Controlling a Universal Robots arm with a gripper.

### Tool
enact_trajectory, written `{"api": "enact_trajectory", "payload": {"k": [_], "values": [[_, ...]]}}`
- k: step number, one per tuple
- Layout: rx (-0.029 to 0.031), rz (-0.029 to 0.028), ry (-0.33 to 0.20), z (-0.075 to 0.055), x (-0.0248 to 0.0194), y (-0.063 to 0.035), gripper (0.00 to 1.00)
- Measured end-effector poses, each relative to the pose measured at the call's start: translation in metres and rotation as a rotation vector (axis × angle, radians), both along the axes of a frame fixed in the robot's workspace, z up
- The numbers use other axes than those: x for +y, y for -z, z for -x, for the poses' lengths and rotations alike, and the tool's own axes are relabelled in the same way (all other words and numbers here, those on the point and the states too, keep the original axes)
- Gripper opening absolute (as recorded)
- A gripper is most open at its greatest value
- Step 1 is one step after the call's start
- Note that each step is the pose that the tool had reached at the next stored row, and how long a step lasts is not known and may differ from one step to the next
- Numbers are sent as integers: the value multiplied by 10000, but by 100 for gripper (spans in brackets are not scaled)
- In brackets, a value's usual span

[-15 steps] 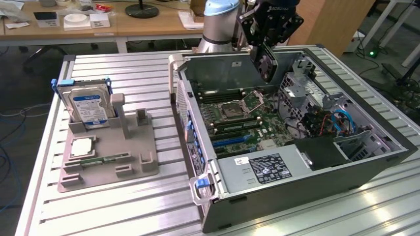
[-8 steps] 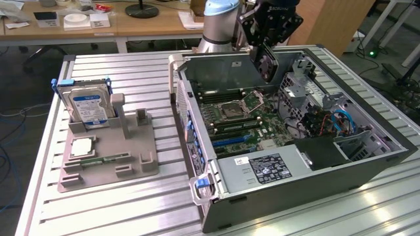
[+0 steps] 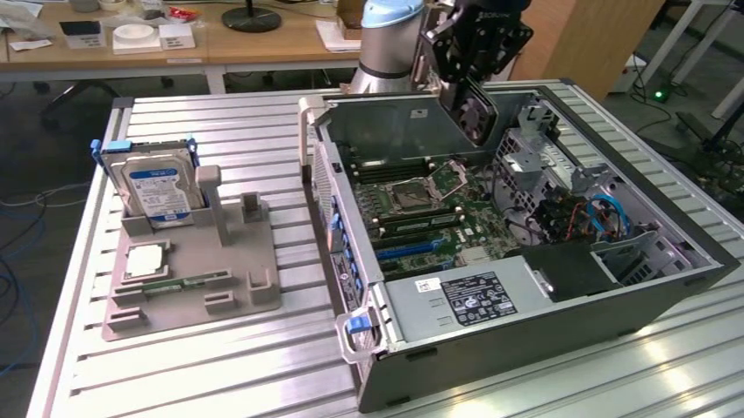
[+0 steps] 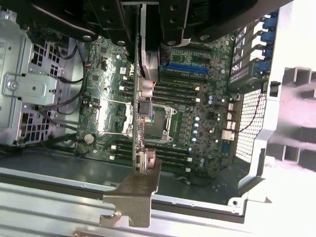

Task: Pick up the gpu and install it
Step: 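Insert the gpu into the slot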

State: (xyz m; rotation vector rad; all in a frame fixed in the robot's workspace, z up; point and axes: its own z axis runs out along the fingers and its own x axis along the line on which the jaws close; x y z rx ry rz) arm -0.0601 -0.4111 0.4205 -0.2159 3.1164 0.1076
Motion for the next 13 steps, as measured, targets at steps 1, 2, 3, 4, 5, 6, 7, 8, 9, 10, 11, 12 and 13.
{"api": "enact_trajectory", "payload": {"k": [1, 2, 3, 4, 5, 6, 7, 8, 9, 10, 11, 12, 13], "values": [[0, 0, -152, 0, 0, 0, 27], [0, 0, -301, 0, 0, 0, 27], [0, 1, -454, 0, 0, 0, 27], [-1, 0, -626, 0, 0, 0, 27], [-1, 0, -771, 0, 0, 0, 27], [-1, 0, -949, 0, 0, 0, 27], [0, 0, -1112, 0, 0, 0, 27], [-1, -1, -1274, 0, 0, 0, 27], [0, -1, -1437, 0, 0, 0, 27], [-1, -1, -1599, 0, 0, 0, 27], [-1, 0, -1762, 0, 0, 0, 27], [-1, -1, -1935, 0, 0, 0, 27], [-1, -1, -2097, 0, 0, 0, 27]]}}
